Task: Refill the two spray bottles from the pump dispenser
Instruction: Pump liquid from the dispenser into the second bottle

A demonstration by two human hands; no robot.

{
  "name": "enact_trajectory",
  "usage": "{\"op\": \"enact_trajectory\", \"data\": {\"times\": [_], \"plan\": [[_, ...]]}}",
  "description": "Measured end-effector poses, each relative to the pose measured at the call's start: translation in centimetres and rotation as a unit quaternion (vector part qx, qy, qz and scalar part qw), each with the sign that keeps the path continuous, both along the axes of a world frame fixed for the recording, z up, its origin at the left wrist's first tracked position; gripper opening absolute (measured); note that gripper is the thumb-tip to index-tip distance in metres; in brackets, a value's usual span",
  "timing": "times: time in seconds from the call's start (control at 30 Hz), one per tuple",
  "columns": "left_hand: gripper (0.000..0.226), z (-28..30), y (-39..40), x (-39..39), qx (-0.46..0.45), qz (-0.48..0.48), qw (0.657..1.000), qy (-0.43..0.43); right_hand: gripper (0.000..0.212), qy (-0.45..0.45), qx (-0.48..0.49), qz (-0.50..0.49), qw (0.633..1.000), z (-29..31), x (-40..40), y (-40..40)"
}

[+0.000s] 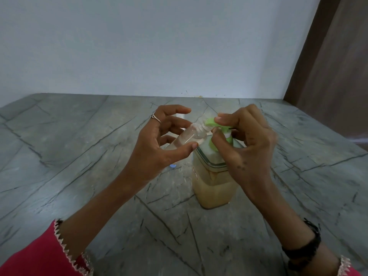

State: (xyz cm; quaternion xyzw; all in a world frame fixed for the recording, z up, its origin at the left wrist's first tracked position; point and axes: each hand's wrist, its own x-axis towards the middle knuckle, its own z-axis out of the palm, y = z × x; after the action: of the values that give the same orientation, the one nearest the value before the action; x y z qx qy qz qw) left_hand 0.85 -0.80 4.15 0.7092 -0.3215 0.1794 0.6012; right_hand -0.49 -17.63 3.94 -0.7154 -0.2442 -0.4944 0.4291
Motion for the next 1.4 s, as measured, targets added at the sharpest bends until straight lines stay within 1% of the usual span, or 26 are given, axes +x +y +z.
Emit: {"op": "enact_trajectory", "data": {"times": [0.1, 0.2, 0.3, 0.5, 0.57, 0.73, 0.9, 1.13, 1.3, 1.4], "plan": [[0.052, -0.18, 0.03, -0.06, -0.005, 0.0, 1.0, 0.005, 0.008, -0.001, -0.018, -0.021, 1.0, 0.07, 0.09, 0.0], [0.052, -0.05, -0.02, -0.1, -0.008, -0.004, 1.0, 0.01, 0.007, -0.003, -0.017, -0.014, 1.0, -0.16, 0.04, 0.07], [0.052, 0.07, -0.02, -0.16, -0.015, -0.004, 1.0, 0.015, 0.016, -0.002, -0.012, -0.009, 1.0, -0.41, 0.0, 0.09], [0.051, 0.18, -0.03, -0.14, -0.017, -0.003, 1.0, 0.008, 0.023, -0.005, -0.007, 0.015, 1.0, -0.26, -0.14, 0.16], [0.051, 0.19, -0.03, -0.19, -0.02, -0.001, 1.0, 0.008, 0.021, -0.008, -0.002, 0.017, 1.0, -0.13, -0.2, 0.17], [0.054, 0.25, -0.16, -0.28, -0.015, 0.0, 1.0, 0.008, 0.008, 0.0, -0.025, -0.019, 0.999, 0.35, -0.02, 0.0], [0.056, 0.16, -0.1, -0.18, -0.022, -0.003, 1.0, 0.011, 0.01, 0.012, -0.029, -0.017, 0.999, 0.28, -0.05, 0.06], [0.055, 0.32, -0.11, -0.22, -0.025, -0.004, 1.0, 0.015, 0.02, -0.002, -0.027, -0.009, 1.0, -0.19, -0.09, 0.04], [0.055, 0.37, -0.1, -0.26, -0.017, 0.003, 1.0, 0.006, 0.022, -0.007, -0.02, 0.004, 1.0, -0.15, -0.08, 0.06], [0.057, 0.44, -0.06, -0.22, -0.015, 0.01, 1.0, -0.001, 0.014, -0.008, -0.02, -0.011, 1.0, 0.06, -0.09, 0.06]]}}
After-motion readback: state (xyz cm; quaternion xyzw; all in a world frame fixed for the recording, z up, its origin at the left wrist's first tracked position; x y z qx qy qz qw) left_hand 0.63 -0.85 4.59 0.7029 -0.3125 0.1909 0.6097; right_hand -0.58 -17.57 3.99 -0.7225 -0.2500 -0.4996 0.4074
